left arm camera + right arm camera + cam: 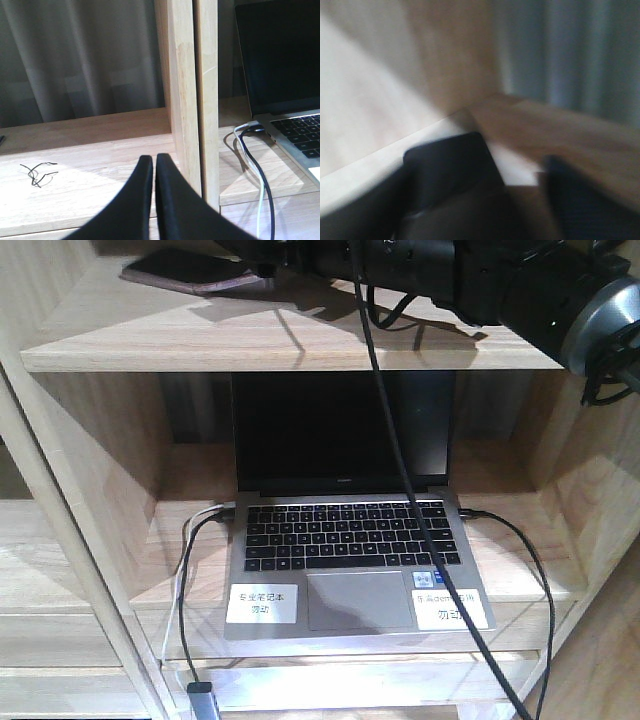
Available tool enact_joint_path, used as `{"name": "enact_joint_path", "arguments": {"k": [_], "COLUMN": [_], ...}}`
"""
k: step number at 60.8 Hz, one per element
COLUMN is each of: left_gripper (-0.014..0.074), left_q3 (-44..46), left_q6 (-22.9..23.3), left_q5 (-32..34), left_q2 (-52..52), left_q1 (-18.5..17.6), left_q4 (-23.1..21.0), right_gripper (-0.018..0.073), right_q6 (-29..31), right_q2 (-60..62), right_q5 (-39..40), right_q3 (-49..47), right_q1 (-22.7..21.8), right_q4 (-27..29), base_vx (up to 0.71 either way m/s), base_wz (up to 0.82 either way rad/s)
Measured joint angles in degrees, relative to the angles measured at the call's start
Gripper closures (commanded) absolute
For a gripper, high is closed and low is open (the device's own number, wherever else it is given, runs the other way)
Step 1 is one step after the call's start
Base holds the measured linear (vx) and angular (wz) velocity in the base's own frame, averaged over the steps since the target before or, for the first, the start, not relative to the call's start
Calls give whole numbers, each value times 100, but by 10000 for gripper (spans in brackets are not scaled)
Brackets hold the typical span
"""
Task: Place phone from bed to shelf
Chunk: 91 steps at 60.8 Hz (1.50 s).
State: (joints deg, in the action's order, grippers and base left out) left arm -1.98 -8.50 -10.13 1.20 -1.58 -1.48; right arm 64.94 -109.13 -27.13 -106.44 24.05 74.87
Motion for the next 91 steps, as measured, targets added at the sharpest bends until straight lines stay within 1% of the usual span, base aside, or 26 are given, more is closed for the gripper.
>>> {"name": "enact_joint_path", "arguments": {"k": [6, 16, 33, 39, 44, 54, 63, 71, 77, 86, 91], "left_gripper": [595, 595, 595, 595, 595, 595, 595, 595, 595, 595, 595], "left_q3": [0, 0, 0, 0, 0, 0, 0, 0, 0, 0, 0], "left_q6": [0, 0, 0, 0, 0, 0, 0, 0, 0, 0, 0], "left_q5": [0, 0, 0, 0, 0, 0, 0, 0, 0, 0, 0], "left_q2": [0, 0, 0, 0, 0, 0, 0, 0, 0, 0, 0], "left_q1": [0, 0, 0, 0, 0, 0, 0, 0, 0, 0, 0], "left_q4": [0, 0, 0, 0, 0, 0, 0, 0, 0, 0, 0], "right_gripper": [-116, -96, -37, -17, -3, 17, 34, 57, 92, 206, 301], "right_q6": [0, 0, 0, -14, -158, -831, -1232, -1289, -1276, -1242, -1224], "right_q2": [0, 0, 114, 276, 453, 966, 1595, 2240, 2784, 3612, 4038], "right_q5": [98, 111, 111, 106, 12, -176, -148, 129, 361, 636, 714], "right_q3": [0, 0, 0, 0, 0, 173, 798, 1689, 2367, 3412, 3938], "right_q1": [0, 0, 0, 0, 0, 0, 0, 0, 0, 0, 0], "right_q4": [-8, -231, -390, -526, -743, -1408, -1814, -1868, -1873, -1873, -1873], "base_vx": [0, 0, 0, 0, 0, 0, 0, 0, 0, 0, 0], "base_wz": [0, 0, 0, 0, 0, 0, 0, 0, 0, 0, 0]}}
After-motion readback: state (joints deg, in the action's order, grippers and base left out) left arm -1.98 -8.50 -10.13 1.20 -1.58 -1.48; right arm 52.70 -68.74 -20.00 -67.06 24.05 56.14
